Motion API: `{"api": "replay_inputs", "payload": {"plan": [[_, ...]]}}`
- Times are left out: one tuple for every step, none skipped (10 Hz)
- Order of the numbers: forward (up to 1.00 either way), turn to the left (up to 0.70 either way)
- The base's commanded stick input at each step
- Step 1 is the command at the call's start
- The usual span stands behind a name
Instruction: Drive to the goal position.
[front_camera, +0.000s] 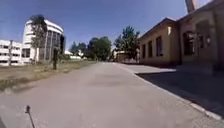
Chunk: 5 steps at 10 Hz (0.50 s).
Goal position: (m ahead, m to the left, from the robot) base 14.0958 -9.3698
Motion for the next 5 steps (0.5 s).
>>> {"api": "replay_inputs", "payload": {"plan": [[0.70, 0.00], [0.70, 0.00], [0.70, 0.00], [0.70, -0.01], [0.70, -0.07]]}}
